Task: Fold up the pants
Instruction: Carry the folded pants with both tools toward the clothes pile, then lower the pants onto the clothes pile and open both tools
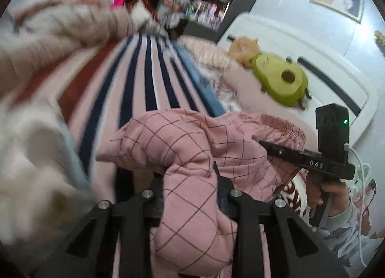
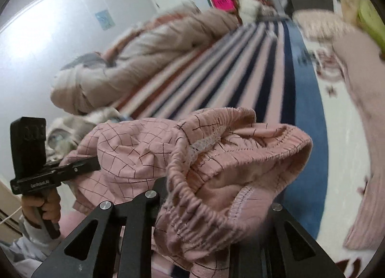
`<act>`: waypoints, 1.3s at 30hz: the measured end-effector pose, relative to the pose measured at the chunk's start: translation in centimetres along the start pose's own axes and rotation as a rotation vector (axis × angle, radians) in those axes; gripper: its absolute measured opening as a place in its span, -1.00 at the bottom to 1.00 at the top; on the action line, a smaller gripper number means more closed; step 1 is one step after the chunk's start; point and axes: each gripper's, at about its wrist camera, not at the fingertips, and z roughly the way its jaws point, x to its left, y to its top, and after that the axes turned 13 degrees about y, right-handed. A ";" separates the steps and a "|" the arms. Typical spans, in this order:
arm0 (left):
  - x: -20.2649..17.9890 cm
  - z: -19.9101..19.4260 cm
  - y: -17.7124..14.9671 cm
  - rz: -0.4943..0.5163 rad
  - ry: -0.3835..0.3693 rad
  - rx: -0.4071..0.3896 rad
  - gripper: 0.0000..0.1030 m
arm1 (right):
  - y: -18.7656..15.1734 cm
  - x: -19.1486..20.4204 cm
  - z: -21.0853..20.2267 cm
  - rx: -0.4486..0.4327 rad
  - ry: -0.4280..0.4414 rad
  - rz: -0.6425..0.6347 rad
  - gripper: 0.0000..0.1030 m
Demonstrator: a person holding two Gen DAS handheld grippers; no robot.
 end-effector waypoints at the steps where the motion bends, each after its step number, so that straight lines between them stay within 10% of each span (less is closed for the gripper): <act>1: 0.5 -1.4 0.8 0.002 0.007 -0.031 -0.56 | 0.9 1.2 0.1 -0.014 0.011 -0.019 -0.69; 12: 11.8 -13.6 5.1 -0.030 0.288 -0.237 -0.56 | 9.4 14.2 8.0 -0.047 0.185 -0.211 -0.69; 18: 19.8 -15.7 2.5 -0.106 0.415 -0.204 -0.56 | 10.7 19.3 16.7 0.048 0.300 -0.266 -0.69; 26: 25.4 -12.6 -2.0 -0.183 0.415 -0.113 -0.56 | 7.5 20.2 25.2 0.226 0.302 -0.261 -0.68; 39: 24.2 -12.8 -2.4 -0.150 0.446 -0.115 -0.49 | 6.0 19.2 24.8 0.251 0.270 -0.241 -0.59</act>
